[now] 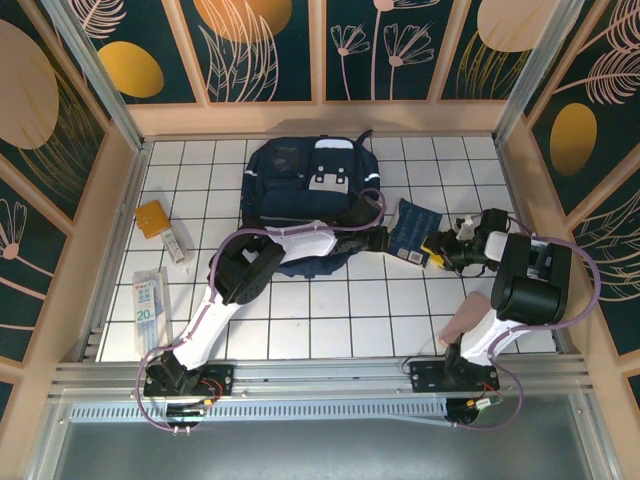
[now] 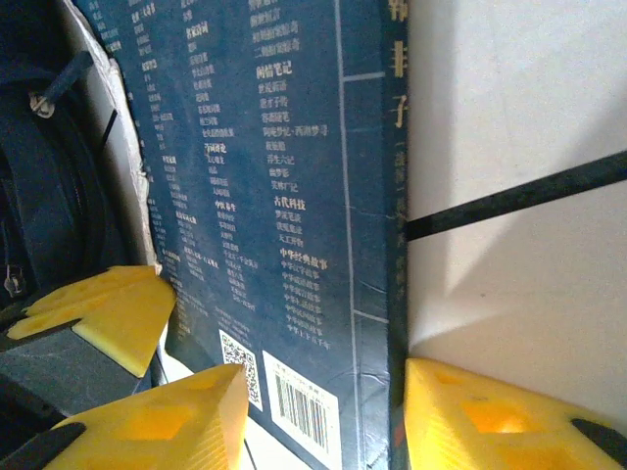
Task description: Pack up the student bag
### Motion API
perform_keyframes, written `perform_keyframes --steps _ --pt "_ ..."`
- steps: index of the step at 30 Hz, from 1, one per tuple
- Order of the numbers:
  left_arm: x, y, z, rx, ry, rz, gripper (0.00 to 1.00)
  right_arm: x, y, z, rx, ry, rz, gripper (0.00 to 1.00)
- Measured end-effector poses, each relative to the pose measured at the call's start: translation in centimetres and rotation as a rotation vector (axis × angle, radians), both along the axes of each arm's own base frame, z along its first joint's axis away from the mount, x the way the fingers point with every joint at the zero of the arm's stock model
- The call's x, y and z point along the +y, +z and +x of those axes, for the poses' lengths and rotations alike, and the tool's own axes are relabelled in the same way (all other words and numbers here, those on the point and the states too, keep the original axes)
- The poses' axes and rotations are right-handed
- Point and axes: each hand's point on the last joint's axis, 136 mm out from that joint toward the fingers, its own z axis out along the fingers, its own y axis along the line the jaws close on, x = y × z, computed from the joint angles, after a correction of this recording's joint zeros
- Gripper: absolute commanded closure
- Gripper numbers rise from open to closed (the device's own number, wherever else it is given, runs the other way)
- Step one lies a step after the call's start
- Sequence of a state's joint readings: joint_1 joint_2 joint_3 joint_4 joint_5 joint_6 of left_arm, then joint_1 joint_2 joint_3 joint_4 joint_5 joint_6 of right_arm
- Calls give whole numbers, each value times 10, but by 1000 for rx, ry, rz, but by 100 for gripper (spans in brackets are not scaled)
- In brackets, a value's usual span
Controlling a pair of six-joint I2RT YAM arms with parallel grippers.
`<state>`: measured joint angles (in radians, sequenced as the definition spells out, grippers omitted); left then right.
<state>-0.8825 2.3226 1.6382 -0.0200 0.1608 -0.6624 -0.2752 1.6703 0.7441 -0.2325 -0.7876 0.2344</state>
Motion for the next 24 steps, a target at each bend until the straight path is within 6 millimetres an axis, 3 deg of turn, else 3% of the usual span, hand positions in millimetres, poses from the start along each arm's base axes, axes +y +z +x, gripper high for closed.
perform_keyframes --steps 20,24 --pt "13 1 9 -4 27 -12 100 14 16 -5 -131 -46 227 56" --pt "14 1 10 -11 29 -9 100 15 17 -5 -136 -44 232 67"
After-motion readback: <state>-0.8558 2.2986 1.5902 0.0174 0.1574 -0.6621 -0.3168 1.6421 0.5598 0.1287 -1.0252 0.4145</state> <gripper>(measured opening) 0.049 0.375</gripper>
